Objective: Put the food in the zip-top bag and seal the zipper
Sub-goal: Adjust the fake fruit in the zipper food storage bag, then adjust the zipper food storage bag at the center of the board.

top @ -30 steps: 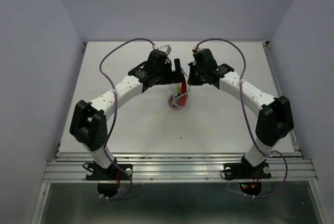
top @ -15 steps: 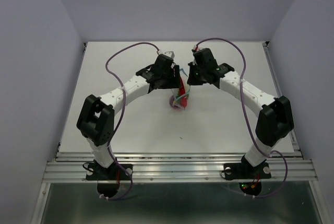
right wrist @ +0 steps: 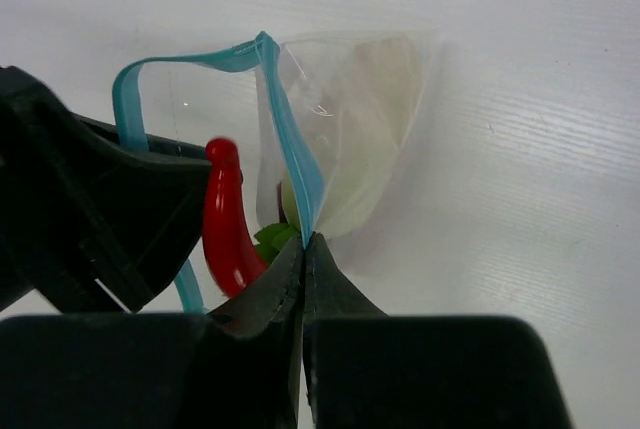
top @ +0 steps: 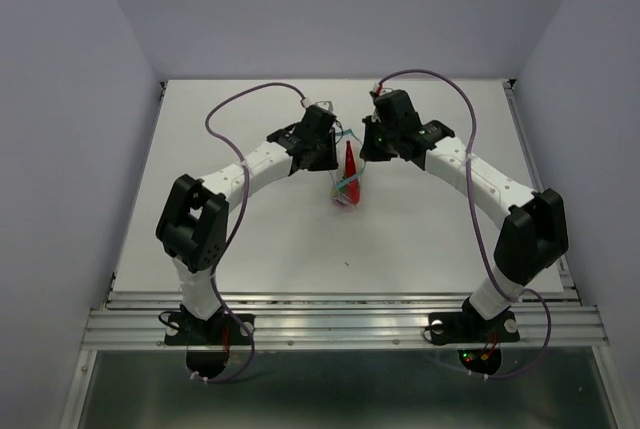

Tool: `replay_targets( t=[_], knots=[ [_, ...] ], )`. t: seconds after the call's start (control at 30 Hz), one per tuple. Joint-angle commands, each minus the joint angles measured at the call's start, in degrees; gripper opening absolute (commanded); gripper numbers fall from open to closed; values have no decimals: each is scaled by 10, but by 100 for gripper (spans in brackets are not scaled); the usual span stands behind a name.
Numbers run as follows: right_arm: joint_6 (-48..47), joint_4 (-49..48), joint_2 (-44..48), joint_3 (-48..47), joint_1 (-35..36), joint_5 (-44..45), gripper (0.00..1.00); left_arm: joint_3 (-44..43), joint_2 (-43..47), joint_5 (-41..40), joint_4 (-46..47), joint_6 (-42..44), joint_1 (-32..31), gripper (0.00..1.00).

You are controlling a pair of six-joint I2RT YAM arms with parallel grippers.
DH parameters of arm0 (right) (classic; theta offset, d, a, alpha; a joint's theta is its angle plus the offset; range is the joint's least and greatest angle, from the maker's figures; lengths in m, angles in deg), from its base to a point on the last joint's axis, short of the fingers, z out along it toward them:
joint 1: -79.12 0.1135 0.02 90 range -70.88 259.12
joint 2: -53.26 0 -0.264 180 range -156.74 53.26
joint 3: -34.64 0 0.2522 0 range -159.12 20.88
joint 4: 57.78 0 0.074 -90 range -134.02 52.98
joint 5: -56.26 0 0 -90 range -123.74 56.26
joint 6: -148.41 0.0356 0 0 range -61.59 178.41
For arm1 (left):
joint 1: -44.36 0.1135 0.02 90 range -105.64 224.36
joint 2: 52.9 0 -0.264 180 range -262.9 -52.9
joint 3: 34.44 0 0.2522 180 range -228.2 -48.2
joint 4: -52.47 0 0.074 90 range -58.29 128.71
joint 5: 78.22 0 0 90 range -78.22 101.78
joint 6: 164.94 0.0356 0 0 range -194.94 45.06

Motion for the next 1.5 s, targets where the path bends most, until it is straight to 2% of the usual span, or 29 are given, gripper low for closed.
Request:
replay_targets(
  t=[0.0,0.2,0.37,0.53,0.67,0.77,0.8,0.9,1.03,1.2,1.27,1.4,1.47],
  knots=[
    [-4,-12,37,-38,2,-1,1,-23,-7,-19,-24,2,1,38],
    [2,-11,27,-42,2,-1,1,-30,28,-2,-24,12,-1,40],
    [17,-1,9,-56,2,28,1,-28,71,16,-25,19,-5,61],
    [35,7,-8,-72,2,53,1,-1,119,22,-19,17,-7,70],
    [47,13,-24,-82,2,56,1,63,158,41,3,19,-7,80],
    [59,19,-37,-92,-4,56,1,115,196,51,29,24,-9,83],
    [63,23,-39,-94,-4,57,1,127,208,56,48,28,-11,88],
    [81,24,-41,-98,-9,51,1,177,254,80,97,51,-23,93],
    [89,28,-43,-103,-14,42,1,233,259,98,156,73,-46,93],
    [100,37,-45,-108,-20,37,1,257,242,72,221,106,-81,82],
    [102,37,-44,-109,-20,33,1,262,237,65,234,113,-91,81],
    [103,39,-43,-109,-26,28,1,252,218,31,240,112,-91,67],
    [103,39,-42,-109,-26,19,1,249,212,9,239,113,-91,66]
  ],
)
